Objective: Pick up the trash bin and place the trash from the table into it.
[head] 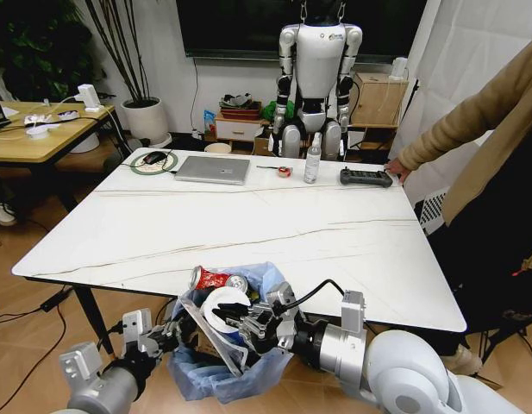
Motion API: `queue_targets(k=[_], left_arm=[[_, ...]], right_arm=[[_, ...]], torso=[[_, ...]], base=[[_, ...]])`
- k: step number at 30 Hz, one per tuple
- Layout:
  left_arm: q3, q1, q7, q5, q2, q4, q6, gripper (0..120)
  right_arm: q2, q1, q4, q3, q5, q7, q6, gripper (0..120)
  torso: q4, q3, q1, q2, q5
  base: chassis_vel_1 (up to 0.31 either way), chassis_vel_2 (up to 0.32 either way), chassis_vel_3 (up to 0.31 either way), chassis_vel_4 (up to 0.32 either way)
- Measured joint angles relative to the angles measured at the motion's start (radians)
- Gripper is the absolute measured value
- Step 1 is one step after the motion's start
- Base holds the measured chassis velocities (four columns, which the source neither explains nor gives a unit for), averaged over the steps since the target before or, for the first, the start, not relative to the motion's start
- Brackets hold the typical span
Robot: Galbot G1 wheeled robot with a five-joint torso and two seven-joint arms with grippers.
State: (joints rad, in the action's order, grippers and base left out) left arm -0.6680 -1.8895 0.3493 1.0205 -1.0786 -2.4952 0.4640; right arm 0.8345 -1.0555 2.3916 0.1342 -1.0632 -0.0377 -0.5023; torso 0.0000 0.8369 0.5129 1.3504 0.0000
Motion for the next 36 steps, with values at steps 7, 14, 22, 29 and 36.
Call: queue_targets(k=[7, 14, 22, 29, 36], left_arm=[[-0.010, -0.004, 0.000, -0.002, 0.004, 0.000, 0.000, 0], [-0.005, -0.006, 0.000, -0.007, 0.007, 0.004, 0.001, 0], [-0.004, -0.019, 0.002, -0.013, 0.033, 0.003, 0.002, 0], [0.002, -0.012, 0.004, -0.020, 0.055, -0.003, 0.002, 0], [0.034, 0.018, 0.005, -0.028, 0.079, 0.004, 0.005, 0]], right_arm=[[0.000, 0.013, 0.017, -0.034, 0.014, -0.005, 0.003, 22], [-0.003, 0.064, 0.013, -0.187, 0.051, -0.120, 0.011, 45], [-0.054, -0.102, -0.088, -0.505, 0.125, -0.186, 0.177, 77], [0.025, -0.447, -0.112, -0.778, 0.270, -0.159, 0.216, 98], [0.254, -0.758, -0.066, -1.032, 0.473, -0.080, 0.337, 100]], torso=[[-0.0001, 0.000, 0.000, 0.000, 0.0001], [0.0002, 0.000, 0.000, 0.000, 0.0001], [0.0002, 0.000, 0.000, 0.000, 0.0002], [-0.0001, 0.000, 0.000, 0.000, 0.0005], [-0.0001, 0.000, 0.000, 0.000, 0.0003]], base=[[0.000, 0.000, 0.000, 0.000], [0.000, 0.000, 0.000, 0.000], [0.000, 0.000, 0.000, 0.000], [0.000, 0.000, 0.000, 0.000], [0.000, 0.000, 0.000, 0.000]])
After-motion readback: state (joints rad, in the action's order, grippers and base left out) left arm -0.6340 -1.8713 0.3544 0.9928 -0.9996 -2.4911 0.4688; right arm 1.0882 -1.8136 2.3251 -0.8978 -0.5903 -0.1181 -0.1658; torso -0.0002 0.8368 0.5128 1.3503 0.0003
